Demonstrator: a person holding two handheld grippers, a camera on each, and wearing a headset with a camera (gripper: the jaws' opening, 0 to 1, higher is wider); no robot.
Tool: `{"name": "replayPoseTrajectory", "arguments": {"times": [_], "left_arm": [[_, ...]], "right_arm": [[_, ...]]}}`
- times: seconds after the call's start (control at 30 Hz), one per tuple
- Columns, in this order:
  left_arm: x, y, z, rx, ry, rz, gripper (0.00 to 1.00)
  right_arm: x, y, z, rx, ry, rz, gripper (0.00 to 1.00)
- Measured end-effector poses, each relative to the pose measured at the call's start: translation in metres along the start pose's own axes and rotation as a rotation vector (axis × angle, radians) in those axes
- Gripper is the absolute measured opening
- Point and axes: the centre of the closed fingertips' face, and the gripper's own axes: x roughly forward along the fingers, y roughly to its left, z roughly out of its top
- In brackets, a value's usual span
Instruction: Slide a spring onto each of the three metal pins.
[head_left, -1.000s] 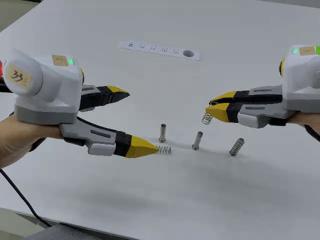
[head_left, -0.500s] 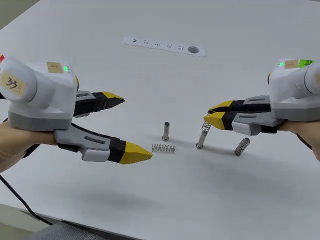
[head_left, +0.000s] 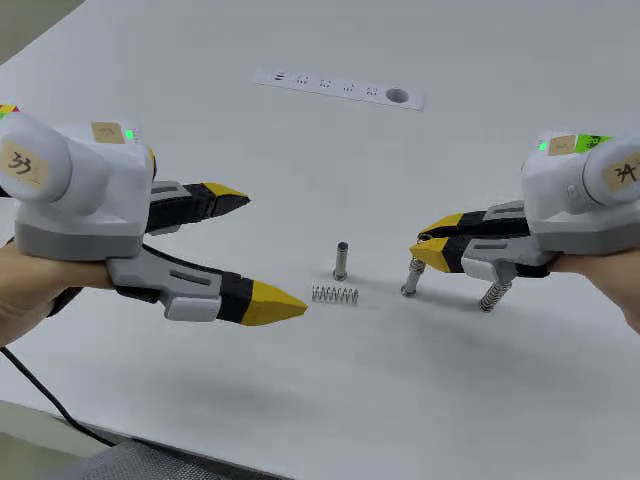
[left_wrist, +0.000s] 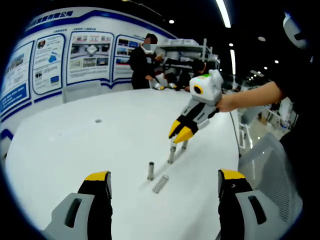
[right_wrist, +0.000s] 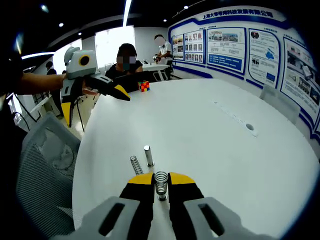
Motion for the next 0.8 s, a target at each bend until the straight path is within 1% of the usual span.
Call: {"name": "replayPoseTrajectory", "arguments": {"times": [0.07,0.23,0.43,0.5,0.57,0.8], "left_arm": [[0.0,0.002,0.002,0.001,-0.003,0.004,0.9],[0.001,0.004,0.003,0.007,0.003,0.01,0.89],[0.001,0.004,0.0,0.005,0.015,0.007,0.89],[0.002,0.003,-0.001,0.005,0.019,0.006,0.89],[0.002,0.003,-0.001,0.001,0.018,0.004,0.89],[0.002,0.004,0.0,0.002,0.016,0.007,0.89]], "right_arm": [[0.001,-0.001,-0.002,0.003,0.002,-0.001,0.11],[0.005,-0.001,-0.009,-0.004,0.012,0.001,0.11],[0.01,-0.002,-0.018,-0.015,0.023,-0.001,0.11],[0.011,-0.003,-0.021,-0.009,0.028,-0.008,0.11],[0.012,-0.004,-0.023,-0.008,0.032,-0.016,0.12],[0.016,-0.005,-0.028,0.002,0.037,-0.018,0.12]]}}
